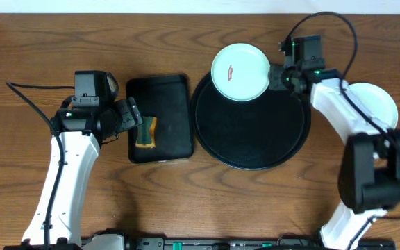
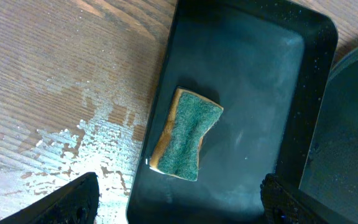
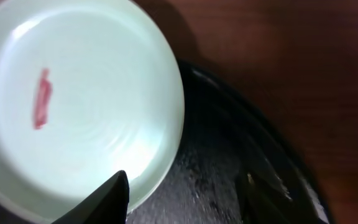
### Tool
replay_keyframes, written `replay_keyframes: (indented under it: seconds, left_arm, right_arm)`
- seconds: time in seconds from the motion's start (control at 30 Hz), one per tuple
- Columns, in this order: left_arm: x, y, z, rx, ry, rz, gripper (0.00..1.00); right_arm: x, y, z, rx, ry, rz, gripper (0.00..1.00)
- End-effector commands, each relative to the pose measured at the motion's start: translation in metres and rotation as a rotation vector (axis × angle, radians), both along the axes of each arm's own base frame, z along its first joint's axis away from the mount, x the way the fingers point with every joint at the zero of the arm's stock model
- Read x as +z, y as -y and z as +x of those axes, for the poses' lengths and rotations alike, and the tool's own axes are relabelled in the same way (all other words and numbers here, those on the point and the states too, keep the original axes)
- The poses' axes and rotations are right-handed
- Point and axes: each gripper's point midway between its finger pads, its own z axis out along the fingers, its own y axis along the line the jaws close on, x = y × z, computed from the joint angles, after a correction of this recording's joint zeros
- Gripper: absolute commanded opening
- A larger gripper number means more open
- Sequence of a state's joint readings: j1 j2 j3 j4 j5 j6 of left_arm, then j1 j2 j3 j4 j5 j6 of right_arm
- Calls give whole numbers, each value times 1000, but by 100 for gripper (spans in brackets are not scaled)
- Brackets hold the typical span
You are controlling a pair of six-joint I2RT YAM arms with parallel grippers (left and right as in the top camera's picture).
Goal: Clean dirty plates on tray and stack at the side
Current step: 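Move right gripper back to the remaining green plate on round tray, then grasp the rim of the red-stained green plate with right gripper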
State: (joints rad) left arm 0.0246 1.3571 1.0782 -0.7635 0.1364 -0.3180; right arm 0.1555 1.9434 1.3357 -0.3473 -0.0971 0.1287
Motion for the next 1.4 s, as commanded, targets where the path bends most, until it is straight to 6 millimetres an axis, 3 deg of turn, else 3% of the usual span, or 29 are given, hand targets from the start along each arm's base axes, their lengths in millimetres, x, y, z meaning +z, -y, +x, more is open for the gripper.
replay_keyframes:
  seconds: [0.0,0.1,0.13,0.23,0.33,0.5,0.67,0.87,0.9,0.93,0.97,1.07,1.17,1.37]
  left_arm:
    - [4,0,2,1,5,-8,84]
    - [4,0,2,1,5,-8,84]
    - [4,0,2,1,5,-8,84]
    - [4,0,2,1,5,-8,84]
    - [4,0,2,1,5,-8,84]
    - [4,0,2,1,5,-8,84]
    - [4,0,2,1,5,-8,84]
    - [4,0,2,1,5,-8,84]
    - [4,0,2,1,5,-8,84]
    - [4,0,2,1,5,-8,84]
    - [4,0,2,1,5,-8,84]
    - [4,0,2,1,5,-8,84]
    - [4,0,2,1,5,-8,84]
    - [4,1,2,1,5,-10,84]
  right_arm:
    - [-21,-18,1,46,-35,78,53]
    - [-36,-24,4,49,-49,114,51]
    - [-42,-24,5,40,-56,119,46]
    - [-57,-17,6,8,-75,89,16]
    - [-65,-6,1,-60,-117,77,1]
    - [-38,-10,-14,-95,-149,101,1]
    - [-10,-11,-53,-172,-262,125,1]
    - [-18,-5,-101,-271,-460,111,1]
    - [-20,-4,-103,-272,-470,106,13]
    - [-21,-3,-103,-275,-472,100,38]
    - [-22,-2,-102,-277,-467,95,44]
    - [-18,1,-84,-189,-378,68,45]
    - [-12,-1,-64,15,-255,-11,40]
    - [-25,1,-67,129,-266,-73,46]
